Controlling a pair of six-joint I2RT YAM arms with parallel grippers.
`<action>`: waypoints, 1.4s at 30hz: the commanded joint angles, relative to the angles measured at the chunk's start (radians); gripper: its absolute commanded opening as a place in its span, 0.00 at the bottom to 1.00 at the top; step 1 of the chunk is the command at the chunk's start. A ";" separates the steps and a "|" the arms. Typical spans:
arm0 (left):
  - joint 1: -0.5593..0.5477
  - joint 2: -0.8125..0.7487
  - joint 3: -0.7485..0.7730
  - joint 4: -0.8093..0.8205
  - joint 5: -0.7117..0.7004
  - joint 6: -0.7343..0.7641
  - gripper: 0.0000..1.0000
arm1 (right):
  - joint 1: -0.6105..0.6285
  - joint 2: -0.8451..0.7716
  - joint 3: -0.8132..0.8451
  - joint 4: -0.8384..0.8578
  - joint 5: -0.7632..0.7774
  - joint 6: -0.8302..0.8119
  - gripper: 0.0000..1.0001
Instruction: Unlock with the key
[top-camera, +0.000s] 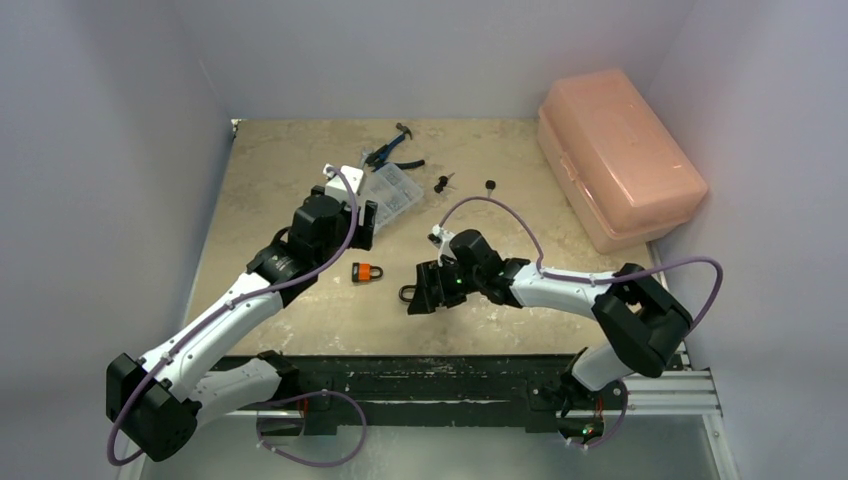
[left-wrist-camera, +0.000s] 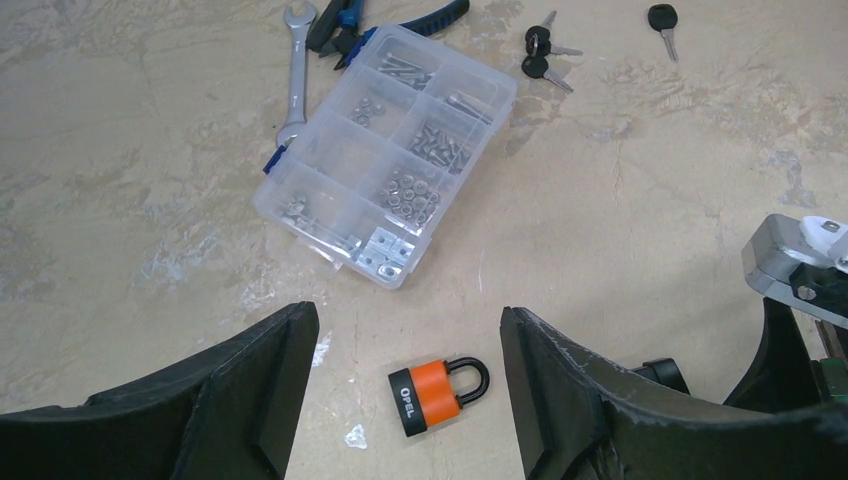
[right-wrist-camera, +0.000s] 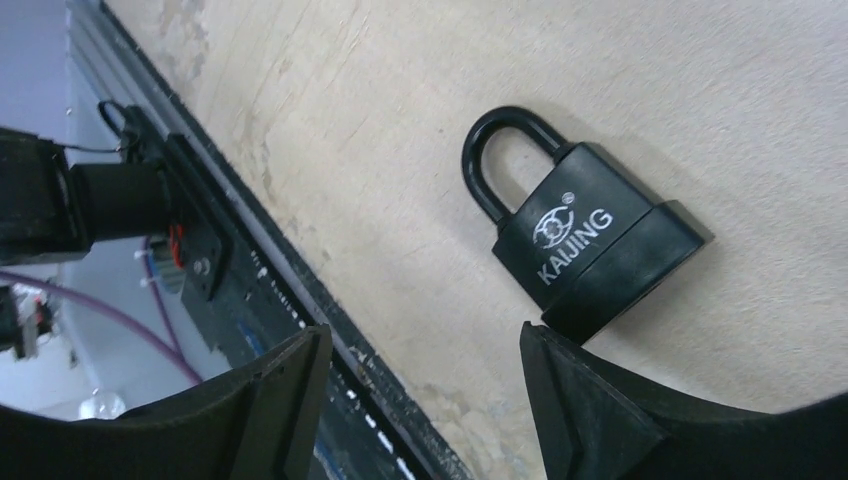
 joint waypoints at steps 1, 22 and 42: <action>-0.005 0.008 0.012 0.017 -0.018 0.012 0.71 | 0.022 -0.048 0.001 0.012 0.183 0.002 0.76; -0.005 0.017 0.016 0.012 -0.020 0.012 0.71 | 0.112 0.064 0.097 0.001 0.239 -0.022 0.74; -0.005 0.020 0.021 0.008 -0.022 0.012 0.71 | 0.164 0.248 0.258 0.062 0.291 0.034 0.73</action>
